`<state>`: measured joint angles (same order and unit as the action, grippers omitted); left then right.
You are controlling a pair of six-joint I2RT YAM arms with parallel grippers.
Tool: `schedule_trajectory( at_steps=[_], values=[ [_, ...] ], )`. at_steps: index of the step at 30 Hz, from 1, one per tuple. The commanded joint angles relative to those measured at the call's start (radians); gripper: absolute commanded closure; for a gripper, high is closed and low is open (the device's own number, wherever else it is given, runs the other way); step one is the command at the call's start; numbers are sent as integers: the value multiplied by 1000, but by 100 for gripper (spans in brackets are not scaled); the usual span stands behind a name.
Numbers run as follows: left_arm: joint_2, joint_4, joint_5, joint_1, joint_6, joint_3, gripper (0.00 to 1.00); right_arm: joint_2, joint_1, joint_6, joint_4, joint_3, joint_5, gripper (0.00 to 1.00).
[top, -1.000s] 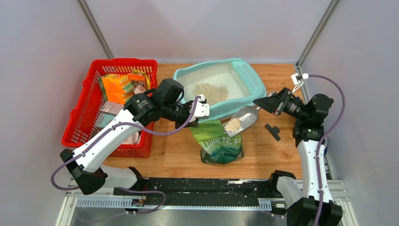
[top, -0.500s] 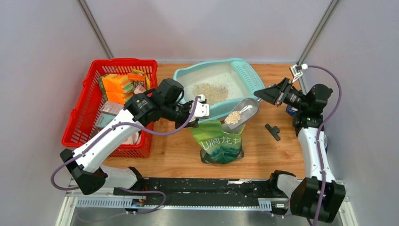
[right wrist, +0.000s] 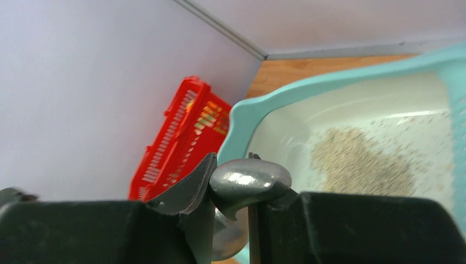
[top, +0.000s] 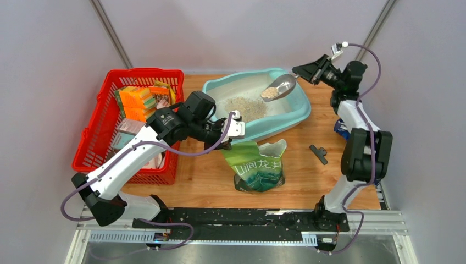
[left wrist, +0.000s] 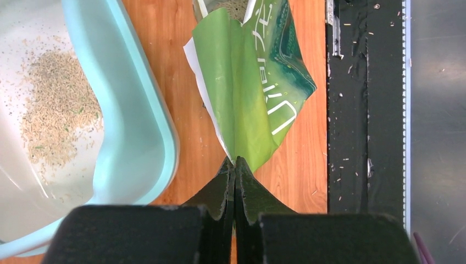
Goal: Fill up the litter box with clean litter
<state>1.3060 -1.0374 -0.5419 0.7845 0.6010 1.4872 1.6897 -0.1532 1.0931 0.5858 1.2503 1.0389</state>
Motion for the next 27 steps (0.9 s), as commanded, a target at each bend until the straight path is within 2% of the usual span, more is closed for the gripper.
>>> schedule_trajectory(
  at_steps=[1,2,4,5,6,8,11,14,17,20,22,27],
  values=[
    [13,-58,16,-14,25,51,100,131,82,-292,-113,269,-137,100],
    [15,-56,16,-14,25,50,100,160,121,-326,-162,299,-158,100],
    [15,-52,16,-14,26,45,100,212,174,-546,-261,375,-236,100],
    [13,-50,17,-14,26,42,100,226,232,-667,-391,456,-262,100],
    [12,-52,17,-14,26,39,100,238,259,-853,-449,489,-295,100],
    [6,-50,14,-14,26,36,100,268,317,-1017,-535,546,-430,100],
    [-14,-44,28,-14,33,25,100,286,345,-1238,-583,583,-581,100],
    [-34,-33,48,-14,48,16,100,262,351,-1450,-618,586,-645,100],
    [-50,-13,60,-14,63,-2,100,237,356,-1585,-624,575,-709,100],
    [-56,0,62,-13,72,-16,100,220,360,-1644,-639,581,-763,100],
    [-57,8,65,-14,77,-19,100,180,360,-1653,-662,580,-773,100],
    [-82,33,79,-14,89,-31,100,1,333,-1558,-822,506,-752,100]
  ],
)
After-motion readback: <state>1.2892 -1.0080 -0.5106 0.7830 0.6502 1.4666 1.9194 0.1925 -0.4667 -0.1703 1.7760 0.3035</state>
